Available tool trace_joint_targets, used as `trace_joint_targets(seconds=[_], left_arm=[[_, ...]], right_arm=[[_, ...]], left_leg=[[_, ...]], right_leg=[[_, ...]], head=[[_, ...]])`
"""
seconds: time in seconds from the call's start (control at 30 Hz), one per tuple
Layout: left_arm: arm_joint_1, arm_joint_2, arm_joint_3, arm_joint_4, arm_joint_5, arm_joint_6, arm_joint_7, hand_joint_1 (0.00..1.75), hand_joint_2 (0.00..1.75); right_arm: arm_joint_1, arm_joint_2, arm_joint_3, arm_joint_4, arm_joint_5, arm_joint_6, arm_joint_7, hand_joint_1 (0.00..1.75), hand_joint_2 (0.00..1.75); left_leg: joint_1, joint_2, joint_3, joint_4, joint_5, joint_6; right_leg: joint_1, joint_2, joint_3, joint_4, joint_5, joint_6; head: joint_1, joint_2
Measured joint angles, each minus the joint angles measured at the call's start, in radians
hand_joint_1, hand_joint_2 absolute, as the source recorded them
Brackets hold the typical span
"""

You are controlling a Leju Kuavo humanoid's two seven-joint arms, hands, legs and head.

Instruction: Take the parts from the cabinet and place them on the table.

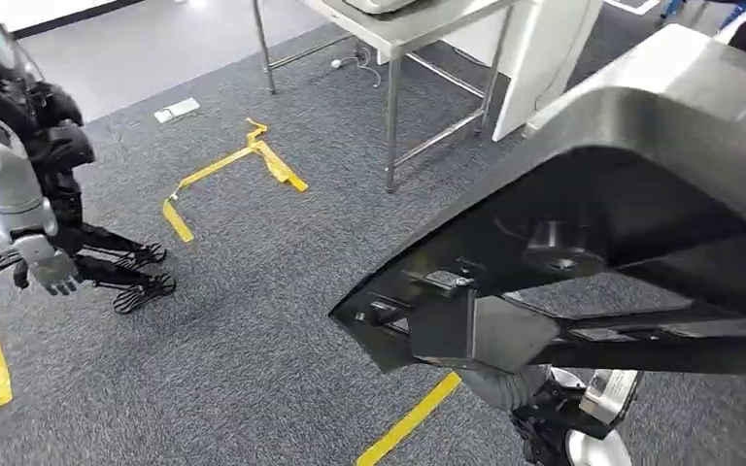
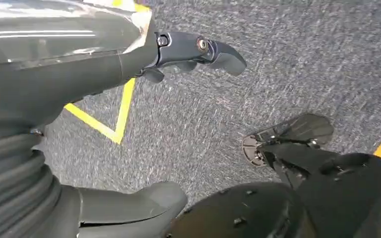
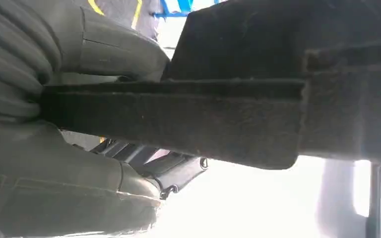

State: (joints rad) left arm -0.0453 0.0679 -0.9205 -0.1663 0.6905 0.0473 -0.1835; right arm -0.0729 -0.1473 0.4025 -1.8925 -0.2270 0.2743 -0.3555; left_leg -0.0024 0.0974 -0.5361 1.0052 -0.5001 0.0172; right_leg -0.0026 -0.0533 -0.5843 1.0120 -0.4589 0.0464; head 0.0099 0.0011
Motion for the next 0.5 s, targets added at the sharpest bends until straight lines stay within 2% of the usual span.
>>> trace_joint_targets(seconds=[0.03, 0.07, 0.1, 0.13, 0.17, 0.2, 0.23, 0.27, 0.3, 0.33, 0.37, 0.4, 0.43, 0.5], left_arm=[[-0.002, -0.001, -0.001, 0.000, -0.002, 0.004, 0.000, 0.00, 1.75], [-0.006, -0.002, -0.002, 0.000, -0.003, 0.006, 0.000, 0.00, 1.75], [-0.008, -0.002, -0.002, 0.000, -0.005, 0.007, 0.000, 0.00, 1.75], [-0.008, -0.003, -0.003, 0.000, -0.006, 0.007, 0.000, 0.00, 1.75], [-0.007, -0.004, -0.003, 0.000, -0.006, 0.007, 0.000, 0.00, 1.75], [-0.005, -0.005, -0.005, 0.000, -0.006, 0.007, 0.002, 0.00, 1.75], [-0.004, -0.005, -0.006, 0.000, -0.006, 0.008, 0.002, 0.00, 1.75], [-0.003, -0.005, -0.007, 0.001, -0.008, 0.008, 0.002, 0.00, 1.75], [-0.003, -0.005, -0.008, 0.001, -0.007, 0.008, 0.001, 0.00, 1.75], [-0.003, -0.004, -0.008, 0.001, -0.007, 0.008, 0.001, 0.00, 1.75], [-0.004, -0.003, -0.008, 0.001, -0.008, 0.008, 0.001, 0.00, 1.75], [-0.003, -0.002, -0.008, 0.001, -0.008, 0.008, 0.001, 0.00, 1.75], [-0.004, -0.003, -0.009, 0.002, -0.008, 0.008, 0.001, 0.00, 1.75], [-0.004, -0.003, -0.010, 0.002, -0.008, 0.008, 0.000, 0.00, 1.75]], right_arm=[[0.001, 0.000, -0.002, 0.000, 0.002, -0.002, 0.001, 1.75, 1.75], [0.001, 0.001, -0.004, -0.003, 0.003, -0.002, 0.001, 1.75, 1.75], [0.005, 0.003, -0.005, -0.006, 0.005, -0.002, 0.002, 1.75, 1.75], [0.004, 0.004, -0.005, -0.008, 0.006, -0.002, 0.002, 1.75, 1.75], [0.005, 0.008, -0.005, -0.008, 0.006, -0.002, 0.002, 1.75, 1.75], [0.007, 0.011, -0.005, -0.008, 0.007, -0.002, 0.002, 1.75, 1.75], [0.009, 0.013, -0.005, -0.008, 0.008, -0.001, 0.002, 1.75, 1.75], [0.012, 0.013, -0.005, -0.008, 0.008, 0.000, 0.002, 1.75, 1.75], [0.013, 0.013, -0.005, -0.008, 0.009, 0.001, 0.003, 1.75, 1.75], [0.013, 0.013, -0.005, -0.008, 0.008, 0.001, 0.003, 1.75, 1.75], [0.012, 0.013, -0.005, -0.008, 0.008, 0.001, 0.003, 1.75, 1.75], [0.012, 0.015, -0.005, -0.009, 0.008, 0.002, 0.003, 1.75, 1.75], [0.011, 0.016, -0.005, -0.009, 0.008, 0.002, 0.003, 1.75, 1.75], [0.010, 0.017, -0.006, -0.011, 0.008, 0.002, 0.003, 1.75, 1.75]], left_leg=[[0.004, 0.011, 0.004, -0.004, 0.000, -0.005], [0.004, 0.020, 0.005, -0.002, -0.005, -0.012], [0.012, -0.017, -0.005, 0.015, -0.019, -0.020], [0.015, -0.063, -0.023, 0.063, -0.054, -0.022], [0.015, -0.084, -0.057, 0.139, -0.096, -0.024], [0.015, -0.093, -0.099, 0.227, -0.137, -0.028], [0.015, -0.097, -0.134, 0.294, -0.158, -0.030], [0.015, -0.097, -0.149, 0.320, -0.155, -0.030], [0.017, -0.097, -0.143, 0.298, -0.129, -0.030], [0.019, -0.099, -0.117, 0.239, -0.086, -0.030], [0.025, -0.108, -0.068, 0.136, -0.029, -0.031], [0.033, -0.141, -0.028, 0.050, 0.008, -0.033], [0.033, -0.179, -0.014, 0.020, -0.009, -0.036], [0.026, -0.163, -0.017, 0.015, -0.009, -0.024]], right_leg=[[0.004, 0.011, -0.004, 0.000, 0.000, -0.006], [-0.005, 0.021, 0.001, -0.007, 0.005, -0.016], [-0.018, 0.032, 0.003, -0.010, 0.009, -0.021], [-0.019, 0.040, 0.002, -0.010, 0.010, -0.033], [-0.019, 0.050, 0.002, -0.009, 0.011, -0.038], [-0.018, 0.062, 0.000, -0.009, 0.011, -0.038], [-0.017, 0.074, -0.001, -0.008, 0.011, -0.038], [-0.017, 0.085, -0.001, -0.008, 0.012, -0.038], [-0.017, 0.097, 0.001, -0.007, 0.012, -0.037], [-0.018, 0.109, 0.003, -0.006, 0.011, -0.037], [-0.020, 0.124, 0.005, -0.004, 0.011, -0.036], [-0.021, 0.135, 0.005, -0.001, 0.011, -0.035], [-0.008, 0.145, -0.001, 0.003, 0.009, -0.027], [-0.013, 0.164, -0.012, 0.000, 0.017, -0.012]], head=[[0.000, 0.000], [0.001, 0.000], [-0.001, 0.000], [-0.005, 0.000], [-0.006, 0.000], [-0.006, 0.000], [-0.007, 0.000], [-0.007, 0.000], [-0.006, 0.000], [-0.007, 0.000], [-0.007, 0.000], [-0.007, 0.000], [-0.006, 0.000], [-0.006, 0.000]])
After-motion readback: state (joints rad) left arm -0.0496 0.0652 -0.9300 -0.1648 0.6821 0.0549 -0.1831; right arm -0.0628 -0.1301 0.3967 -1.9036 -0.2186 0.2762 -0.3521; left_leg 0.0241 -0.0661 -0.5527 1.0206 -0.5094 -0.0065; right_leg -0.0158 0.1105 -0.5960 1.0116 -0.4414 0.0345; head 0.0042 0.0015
